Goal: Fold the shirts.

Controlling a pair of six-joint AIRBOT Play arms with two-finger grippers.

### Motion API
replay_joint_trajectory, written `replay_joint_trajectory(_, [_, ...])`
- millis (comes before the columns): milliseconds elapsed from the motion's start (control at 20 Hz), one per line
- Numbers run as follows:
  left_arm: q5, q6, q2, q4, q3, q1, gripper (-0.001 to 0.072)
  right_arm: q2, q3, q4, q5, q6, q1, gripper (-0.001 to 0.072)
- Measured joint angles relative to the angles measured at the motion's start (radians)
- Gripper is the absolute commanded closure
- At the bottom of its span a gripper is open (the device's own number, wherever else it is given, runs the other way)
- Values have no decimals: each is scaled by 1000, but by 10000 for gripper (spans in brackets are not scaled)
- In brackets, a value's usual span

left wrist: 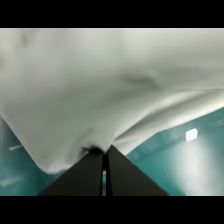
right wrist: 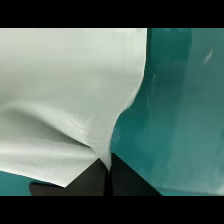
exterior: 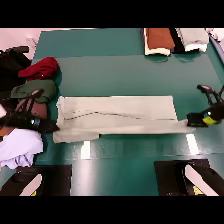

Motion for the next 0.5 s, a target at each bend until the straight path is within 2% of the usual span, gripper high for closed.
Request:
replay_joint_trajectory(350, [216,48,-434,25,301,0,682,-380,272,98,-76,6,5,695])
replay_joint_trajectory(400, [231,48,-473,23,329,0,679,-420,303,114,-84,6,5,641])
replay_joint_trajectory(450, [242,51,-500,21,349,0,493,-451,330,132,-94,6,5,430])
replay_joint_trajectory(500, [251,53,-519,23,363,0,192,-481,357,145,-107,5,5,317])
